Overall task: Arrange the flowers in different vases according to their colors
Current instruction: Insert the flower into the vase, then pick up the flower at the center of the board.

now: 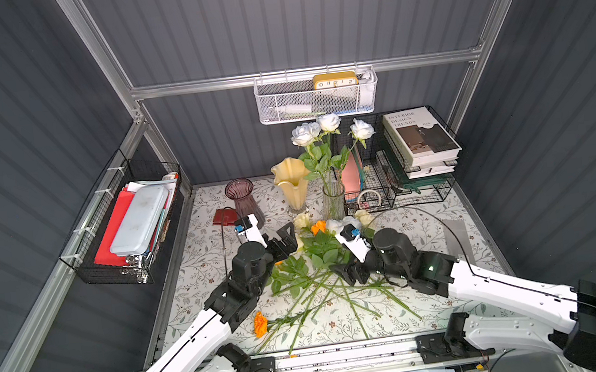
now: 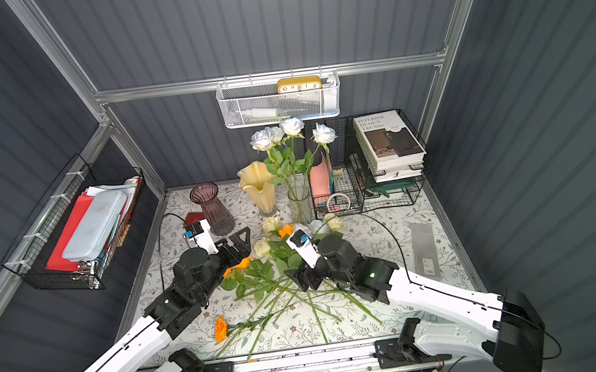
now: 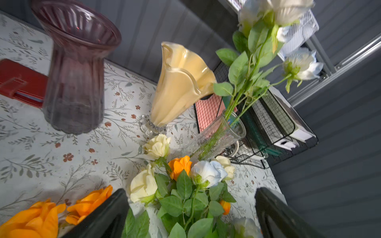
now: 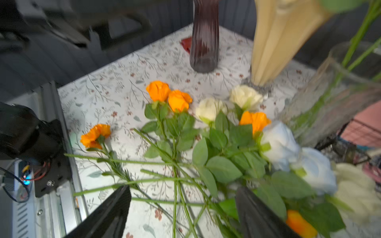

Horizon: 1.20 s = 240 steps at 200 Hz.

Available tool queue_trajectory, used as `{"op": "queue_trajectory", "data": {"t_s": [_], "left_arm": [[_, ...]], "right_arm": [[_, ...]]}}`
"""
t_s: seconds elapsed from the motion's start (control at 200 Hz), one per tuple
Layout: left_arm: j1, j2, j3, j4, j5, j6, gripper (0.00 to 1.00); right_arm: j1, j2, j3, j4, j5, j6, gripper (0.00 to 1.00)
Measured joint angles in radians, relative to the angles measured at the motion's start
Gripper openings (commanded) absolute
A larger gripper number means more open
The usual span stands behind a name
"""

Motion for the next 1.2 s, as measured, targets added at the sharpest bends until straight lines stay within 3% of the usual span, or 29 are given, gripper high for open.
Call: {"op": "queue_trajectory", "data": {"t_s": [0.28,0.405,0.63,0.846,1.031,1.201], "left_arm": [[0.000,0.082,0.005,0.019,0.186,0.081,0.96],[-0.013,0.145,0.007,0.015,0.281,0.121,0.93],[-0.221,0.262,0.095,-0.137,0.345,0.149,0.86],[-0.293,0.487,0.343,-0.302,0.426,0.240,0.78],[-0.301,0.808,0.652,-0.541,0.346,0.387,0.75],[-0.296,0.830,0.697,-0.688,0.252,0.507,0.75]], "right_arm": [[-0.011,0.001,-0.077,-0.036,0.095,0.222,0.82],[-0.111,-0.056,-0.121,-0.058,0.113,0.351,0.82],[-0.277,-0.255,-0.208,-0.118,0.101,0.467,0.82],[-0.317,-0.198,-0.208,-0.131,0.035,0.475,0.82],[-0.336,-0.127,-0.208,-0.121,-0.024,0.462,0.82],[-0.365,-0.132,-0.208,-0.116,-0.053,0.444,0.82]]}}
